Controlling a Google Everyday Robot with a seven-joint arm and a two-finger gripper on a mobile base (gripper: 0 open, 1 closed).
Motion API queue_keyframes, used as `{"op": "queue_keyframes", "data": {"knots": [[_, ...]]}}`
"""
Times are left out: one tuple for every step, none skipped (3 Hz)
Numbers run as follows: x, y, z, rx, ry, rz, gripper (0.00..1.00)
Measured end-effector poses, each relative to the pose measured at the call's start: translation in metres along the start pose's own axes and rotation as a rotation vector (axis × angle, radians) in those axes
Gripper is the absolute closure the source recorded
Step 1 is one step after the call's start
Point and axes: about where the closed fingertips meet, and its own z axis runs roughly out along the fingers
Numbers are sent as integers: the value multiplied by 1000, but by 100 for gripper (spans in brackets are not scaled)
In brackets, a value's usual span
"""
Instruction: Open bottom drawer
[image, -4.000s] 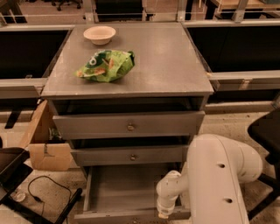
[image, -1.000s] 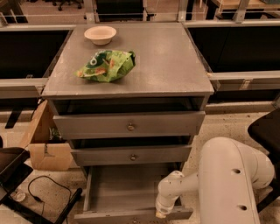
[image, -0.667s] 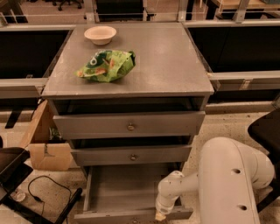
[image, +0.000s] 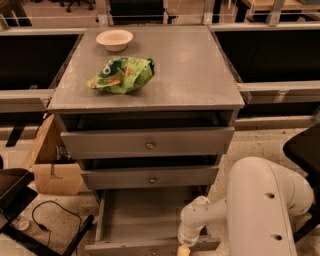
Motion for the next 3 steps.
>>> {"op": "queue_keyframes", "data": {"knots": [[5, -2, -39, 47, 54, -30, 0], [11, -3, -80, 79, 104, -60, 0], [27, 17, -137, 116, 173, -82, 0]]}}
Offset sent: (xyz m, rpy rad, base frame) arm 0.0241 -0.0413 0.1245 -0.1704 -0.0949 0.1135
